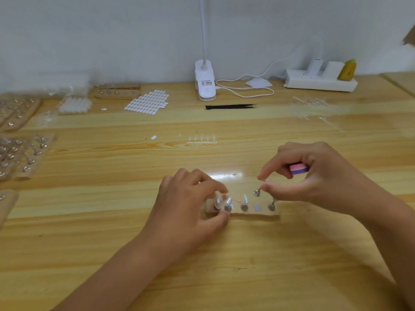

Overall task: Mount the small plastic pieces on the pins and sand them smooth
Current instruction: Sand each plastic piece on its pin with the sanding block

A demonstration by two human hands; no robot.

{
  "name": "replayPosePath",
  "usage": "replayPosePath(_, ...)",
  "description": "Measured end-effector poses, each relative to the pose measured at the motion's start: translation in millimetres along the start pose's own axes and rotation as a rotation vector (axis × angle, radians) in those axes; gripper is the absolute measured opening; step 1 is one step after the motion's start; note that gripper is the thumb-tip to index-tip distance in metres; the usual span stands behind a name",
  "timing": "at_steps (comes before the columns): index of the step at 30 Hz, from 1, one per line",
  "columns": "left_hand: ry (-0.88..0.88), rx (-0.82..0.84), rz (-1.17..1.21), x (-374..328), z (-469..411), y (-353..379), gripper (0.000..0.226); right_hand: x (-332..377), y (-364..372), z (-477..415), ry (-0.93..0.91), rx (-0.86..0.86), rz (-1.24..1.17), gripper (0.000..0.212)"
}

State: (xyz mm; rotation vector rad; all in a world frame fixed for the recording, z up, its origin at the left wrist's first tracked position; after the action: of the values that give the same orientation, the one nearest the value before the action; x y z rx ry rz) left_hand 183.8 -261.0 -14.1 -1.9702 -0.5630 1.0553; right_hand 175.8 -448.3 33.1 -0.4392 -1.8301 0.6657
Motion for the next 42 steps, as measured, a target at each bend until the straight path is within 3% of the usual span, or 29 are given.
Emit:
replayPosePath(4,0.167,-0.156,0.254,-21,-3,-20,0.049,14,13,2,-0.061,0.015,-0.203,0.011)
replayPosePath(8,0.333,-0.299,0.349,-34,2,-34,0.039,13,29,4,-0.002,0.087,-0.389,0.012)
replayPosePath(11,0.326,-0.328,0.395,-32,2,-39,0.040,11,34,5,0.050,0.114,-0.520,0.011)
replayPosePath(16,0.309,-0.245,0.487,-30,1,-39,0.049,10,37,6,0.072,0.143,-0.621,0.012)
replayPosePath(25,0.206,-0.178,0.527,-27,-1,-35,0.038,11,41,12,0.096,0.193,-0.459,0.019)
replayPosePath(27,0.160,-0.194,0.558,-22,-1,-37,0.036,11,41,2,0.103,0.085,-0.454,0.012)
replayPosePath(28,0.137,-0.201,0.578,-19,-2,-37,0.035,3,42,-1,0.172,0.027,-0.489,0.016)
replayPosePath(30,0.094,-0.207,0.608,-15,-2,-37,0.034,-9,43,2,0.275,-0.089,-0.531,0.046)
replayPosePath(32,0.057,-0.204,0.625,-13,-2,-36,0.035,-2,39,2,0.134,-0.118,-0.404,0.052)
replayPosePath(34,0.022,-0.198,0.651,-11,-4,-34,0.035,5,35,8,-0.016,-0.100,-0.277,0.029)
replayPosePath(36,-0.012,-0.199,0.670,-8,-5,-34,0.036,8,35,13,-0.103,-0.098,-0.206,0.018)
replayPosePath(38,-0.039,-0.203,0.668,-6,-5,-33,0.036,15,35,10,-0.186,-0.153,-0.157,0.019)
replayPosePath(42,-0.087,-0.212,0.629,-2,-5,-32,0.036,22,31,13,-0.243,-0.241,-0.276,0.029)
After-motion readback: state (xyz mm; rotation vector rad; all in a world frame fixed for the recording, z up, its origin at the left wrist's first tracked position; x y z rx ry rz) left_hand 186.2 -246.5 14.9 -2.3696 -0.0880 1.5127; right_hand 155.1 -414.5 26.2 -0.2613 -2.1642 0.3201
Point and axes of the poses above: each hand's wrist, its own z-axis away from the middle knuckle, its own y-axis out of the palm, x = y × z, the point moved 7 cm from there along -z, towards the middle knuckle, and after that the axes turned 4 degrees about -x, right-handed, at the moved point
